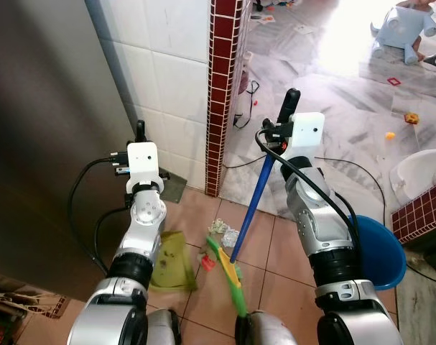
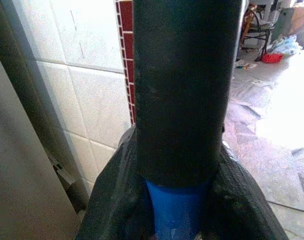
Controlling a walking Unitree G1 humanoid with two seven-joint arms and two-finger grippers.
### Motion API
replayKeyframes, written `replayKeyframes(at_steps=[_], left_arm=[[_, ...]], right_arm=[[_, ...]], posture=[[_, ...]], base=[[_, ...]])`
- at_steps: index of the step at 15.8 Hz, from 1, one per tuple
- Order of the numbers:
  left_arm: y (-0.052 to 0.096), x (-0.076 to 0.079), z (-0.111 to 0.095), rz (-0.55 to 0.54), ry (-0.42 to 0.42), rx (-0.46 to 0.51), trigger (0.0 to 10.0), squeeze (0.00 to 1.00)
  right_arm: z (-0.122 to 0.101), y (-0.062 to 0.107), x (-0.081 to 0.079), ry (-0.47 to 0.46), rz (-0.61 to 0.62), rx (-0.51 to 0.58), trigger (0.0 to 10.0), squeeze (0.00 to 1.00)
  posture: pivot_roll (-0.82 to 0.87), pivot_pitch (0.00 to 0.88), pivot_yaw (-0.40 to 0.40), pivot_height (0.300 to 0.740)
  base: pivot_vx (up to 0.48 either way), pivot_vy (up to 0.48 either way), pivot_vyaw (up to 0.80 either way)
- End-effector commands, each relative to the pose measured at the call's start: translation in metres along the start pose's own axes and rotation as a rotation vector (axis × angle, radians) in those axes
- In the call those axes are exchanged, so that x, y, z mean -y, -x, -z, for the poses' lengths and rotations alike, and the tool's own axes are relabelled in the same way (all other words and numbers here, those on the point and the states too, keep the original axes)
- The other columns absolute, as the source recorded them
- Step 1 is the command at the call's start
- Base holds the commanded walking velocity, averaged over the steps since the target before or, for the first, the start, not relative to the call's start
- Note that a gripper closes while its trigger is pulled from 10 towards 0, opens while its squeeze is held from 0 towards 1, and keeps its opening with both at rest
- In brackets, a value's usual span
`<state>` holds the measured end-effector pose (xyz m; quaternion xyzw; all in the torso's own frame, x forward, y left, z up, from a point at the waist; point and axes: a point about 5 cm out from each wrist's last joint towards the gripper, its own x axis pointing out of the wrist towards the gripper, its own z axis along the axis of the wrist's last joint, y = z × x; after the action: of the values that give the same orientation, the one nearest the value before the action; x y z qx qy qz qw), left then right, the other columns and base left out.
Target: Sweep floor
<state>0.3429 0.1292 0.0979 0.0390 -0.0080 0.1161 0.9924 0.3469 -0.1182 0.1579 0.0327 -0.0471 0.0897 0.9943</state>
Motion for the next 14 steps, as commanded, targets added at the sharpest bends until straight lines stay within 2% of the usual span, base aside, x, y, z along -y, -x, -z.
replayKeyframes(at_steps=[1,6,8,9,10,12,14], left_arm=[[0.010,0.017,0.018,0.057,0.125,-0.122,10.0,0.00],[0.011,0.023,0.025,0.097,0.168,-0.176,10.0,0.00],[0.010,0.024,0.027,0.101,0.179,-0.193,10.0,0.00],[0.010,0.024,0.028,0.103,0.183,-0.196,10.0,0.00],[0.010,0.024,0.028,0.105,0.187,-0.201,10.0,0.00],[0.010,0.024,0.030,0.108,0.193,-0.211,10.0,0.00],[0.009,0.024,0.030,0.112,0.196,-0.216,10.0,0.00]], right_arm=[[-0.005,-0.004,-0.001,-0.012,-0.001,0.012,10.0,0.00],[0.000,-0.005,0.000,-0.018,-0.003,-0.022,10.0,0.00],[0.003,-0.007,-0.004,-0.139,0.010,-0.079,10.0,0.00],[0.001,-0.010,-0.010,-0.187,-0.023,-0.106,10.0,0.00],[-0.005,-0.013,-0.020,-0.239,-0.077,-0.128,10.0,0.00],[-0.022,-0.019,-0.033,-0.263,-0.173,-0.112,10.0,0.00],[-0.066,-0.025,-0.044,-0.268,-0.277,0.021,10.0,0.00]], posture=[[-0.08,0.128,-0.016,0.740],[-0.08,0.125,-0.018,0.740],[-0.08,0.123,-0.017,0.740],[-0.08,0.122,-0.017,0.740],[-0.08,0.122,-0.017,0.740],[-0.08,0.115,-0.014,0.740],[-0.08,0.113,-0.015,0.740]], base=[[0.000,0.000,0.00],[0.000,0.000,0.00],[0.000,0.000,0.00],[0.000,0.000,0.00],[0.000,0.000,0.00],[0.000,0.000,0.00],[0.000,0.000,0.00]])
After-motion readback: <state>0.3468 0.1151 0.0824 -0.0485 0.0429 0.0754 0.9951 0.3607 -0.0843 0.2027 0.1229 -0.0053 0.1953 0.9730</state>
